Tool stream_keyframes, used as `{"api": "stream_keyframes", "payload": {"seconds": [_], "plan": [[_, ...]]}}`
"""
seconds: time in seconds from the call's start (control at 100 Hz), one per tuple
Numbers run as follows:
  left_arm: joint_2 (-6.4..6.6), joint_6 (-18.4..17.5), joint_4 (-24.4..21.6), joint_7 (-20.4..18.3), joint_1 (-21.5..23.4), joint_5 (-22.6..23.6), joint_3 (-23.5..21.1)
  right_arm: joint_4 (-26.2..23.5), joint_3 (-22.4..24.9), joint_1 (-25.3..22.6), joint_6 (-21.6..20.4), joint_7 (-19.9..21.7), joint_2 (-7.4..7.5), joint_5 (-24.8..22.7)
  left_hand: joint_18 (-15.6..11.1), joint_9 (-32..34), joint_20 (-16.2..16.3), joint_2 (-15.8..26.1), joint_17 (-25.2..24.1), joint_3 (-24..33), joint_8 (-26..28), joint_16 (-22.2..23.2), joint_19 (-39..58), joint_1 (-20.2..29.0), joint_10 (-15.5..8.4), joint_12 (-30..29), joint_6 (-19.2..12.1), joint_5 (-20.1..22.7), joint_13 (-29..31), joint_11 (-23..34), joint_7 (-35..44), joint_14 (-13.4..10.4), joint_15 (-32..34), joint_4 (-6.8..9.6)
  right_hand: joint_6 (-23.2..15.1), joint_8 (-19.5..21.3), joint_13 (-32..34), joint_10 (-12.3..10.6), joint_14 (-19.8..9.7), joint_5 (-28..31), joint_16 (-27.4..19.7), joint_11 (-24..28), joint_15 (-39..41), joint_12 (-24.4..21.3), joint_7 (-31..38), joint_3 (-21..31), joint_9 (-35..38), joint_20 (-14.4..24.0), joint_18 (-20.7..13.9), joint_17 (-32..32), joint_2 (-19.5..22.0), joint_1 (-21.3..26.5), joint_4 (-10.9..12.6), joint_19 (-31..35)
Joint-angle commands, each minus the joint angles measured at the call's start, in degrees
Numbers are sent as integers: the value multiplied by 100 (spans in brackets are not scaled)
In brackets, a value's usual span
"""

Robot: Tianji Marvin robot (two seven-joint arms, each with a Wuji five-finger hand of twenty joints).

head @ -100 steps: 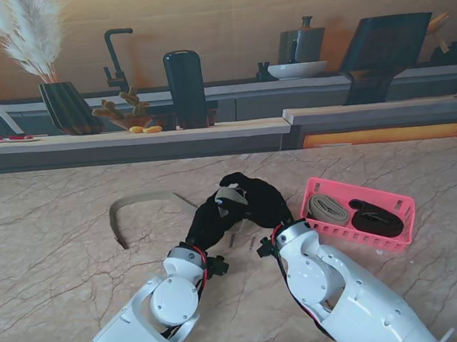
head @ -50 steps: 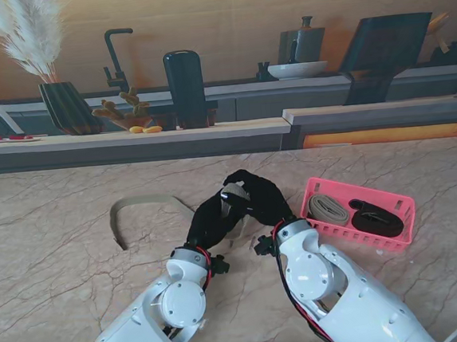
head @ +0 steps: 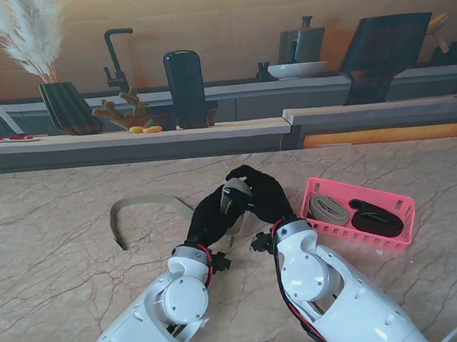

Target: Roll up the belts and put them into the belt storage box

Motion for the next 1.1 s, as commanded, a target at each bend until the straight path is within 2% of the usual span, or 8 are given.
{"api": "stream_keyframes", "payload": {"seconds": [0.0,0.17,0.41,0.54,0.69,0.85,1.09], "plan": [[-25,94,-12,-154,42,-42,22,-150,-94,9,-177,-57,-123,-39,102,-299,14,182,-79,140,-461,-231,-144,-55,12,-288,669,-270,-260,-258,-1585,10,-341,413,-1050,239,309,-1236,-981,633,249,688,533,397,662,1112,321,-36,-685,178,435,774,276,128],[20,28,-120,-419,133,-366,-97,-138,-66,6,-279,-122,-101,-218,39,-560,-208,242,-256,47,-501,-558,-577,-141,-144,-672,475,-308,-642,-746,-1893,-150,-1014,519,-1216,311,331,-1367,-1035,829,249,694,557,442,721,1277,374,-26,-766,237,294,773,258,104],[231,-297,-328,-1126,229,-643,-285,-110,-17,41,-329,-17,-42,-357,-103,-1003,-537,-459,-550,550,-737,-863,-1215,-286,-406,-1023,189,-421,-1117,-1381,-2474,-393,-1920,369,-1283,373,307,-1414,-1053,916,294,698,621,522,765,1325,408,5,-784,206,252,765,221,81],[324,-283,-413,-1352,230,-566,-314,-74,-23,75,-418,74,-26,-326,-119,-1049,-589,-584,-607,357,-794,-896,-1331,-443,-391,-1045,174,-415,-1160,-1449,-2592,-378,-2057,311,-1262,382,310,-1365,-1010,971,334,692,677,580,753,1372,437,52,-746,185,209,773,213,86],[361,-274,-421,-1464,220,-525,-323,-18,-21,108,-516,111,19,-506,-116,-1088,-630,-782,-664,16,-823,-914,-1435,-965,-361,-1065,195,-462,-1180,-1509,-2691,-381,-2145,199,-1288,395,310,-1369,-1007,1020,356,674,703,614,741,1392,451,92,-722,188,196,760,200,88],[399,-321,-410,-1616,199,-573,-326,20,-36,131,-548,148,35,-554,-282,-1438,-769,-1117,-797,542,-910,-1049,-1855,-1691,-314,-1171,253,-583,-1491,-1753,-3013,-413,-2455,-9,-1298,414,315,-1371,-1010,1039,365,648,702,641,729,1398,473,121,-723,183,196,752,203,68],[522,-459,-458,-1956,182,-497,-374,63,-55,172,-570,206,47,-558,-607,-1803,-1064,-1411,-961,1037,-1082,-1370,-2408,-1890,-299,-1381,212,-707,-1828,-1962,-3292,-493,-2822,-135,-1296,437,307,-1369,-996,1056,377,626,701,673,714,1401,487,155,-708,176,186,749,215,45]]}}
